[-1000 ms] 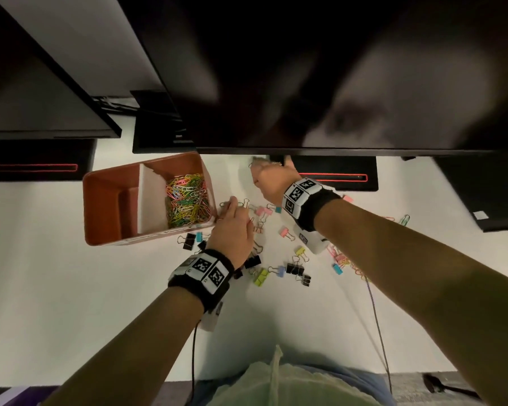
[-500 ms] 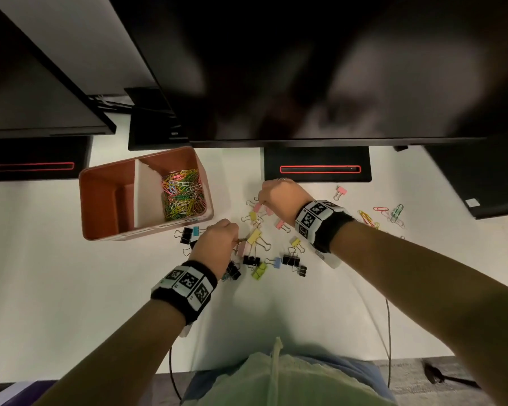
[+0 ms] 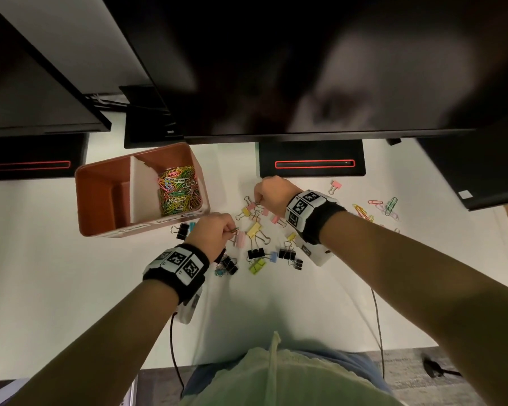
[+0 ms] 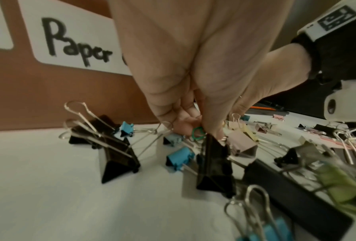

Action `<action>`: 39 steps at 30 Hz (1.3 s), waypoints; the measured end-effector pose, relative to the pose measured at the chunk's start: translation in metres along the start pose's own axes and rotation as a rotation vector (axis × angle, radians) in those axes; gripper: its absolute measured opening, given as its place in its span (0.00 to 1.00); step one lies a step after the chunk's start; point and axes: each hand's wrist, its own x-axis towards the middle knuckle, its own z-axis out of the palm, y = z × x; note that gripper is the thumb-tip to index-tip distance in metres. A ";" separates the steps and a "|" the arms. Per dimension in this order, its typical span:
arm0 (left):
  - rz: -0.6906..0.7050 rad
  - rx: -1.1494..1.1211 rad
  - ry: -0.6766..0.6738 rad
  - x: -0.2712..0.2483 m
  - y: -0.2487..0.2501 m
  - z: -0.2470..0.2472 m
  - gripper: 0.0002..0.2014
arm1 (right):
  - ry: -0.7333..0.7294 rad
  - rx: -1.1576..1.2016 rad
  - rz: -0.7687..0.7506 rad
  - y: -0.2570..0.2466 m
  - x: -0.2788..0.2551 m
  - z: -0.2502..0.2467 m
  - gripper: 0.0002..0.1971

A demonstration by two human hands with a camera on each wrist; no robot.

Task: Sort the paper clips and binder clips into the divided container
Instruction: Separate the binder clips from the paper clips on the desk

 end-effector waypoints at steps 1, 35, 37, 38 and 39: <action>0.009 -0.004 0.017 -0.001 0.000 -0.002 0.05 | 0.006 -0.004 -0.001 0.000 -0.001 0.001 0.12; 0.306 -0.080 0.189 -0.067 0.053 -0.053 0.12 | 0.397 0.186 -0.067 0.034 -0.106 -0.037 0.09; 0.359 -0.079 0.103 -0.055 0.080 -0.033 0.12 | 0.390 0.162 0.069 0.078 -0.131 -0.031 0.10; 0.374 -0.070 0.059 -0.047 0.094 -0.022 0.13 | 0.385 0.160 0.134 0.099 -0.143 -0.028 0.10; 0.380 -0.060 0.018 -0.040 0.108 -0.011 0.13 | 0.375 0.162 0.194 0.118 -0.154 -0.023 0.11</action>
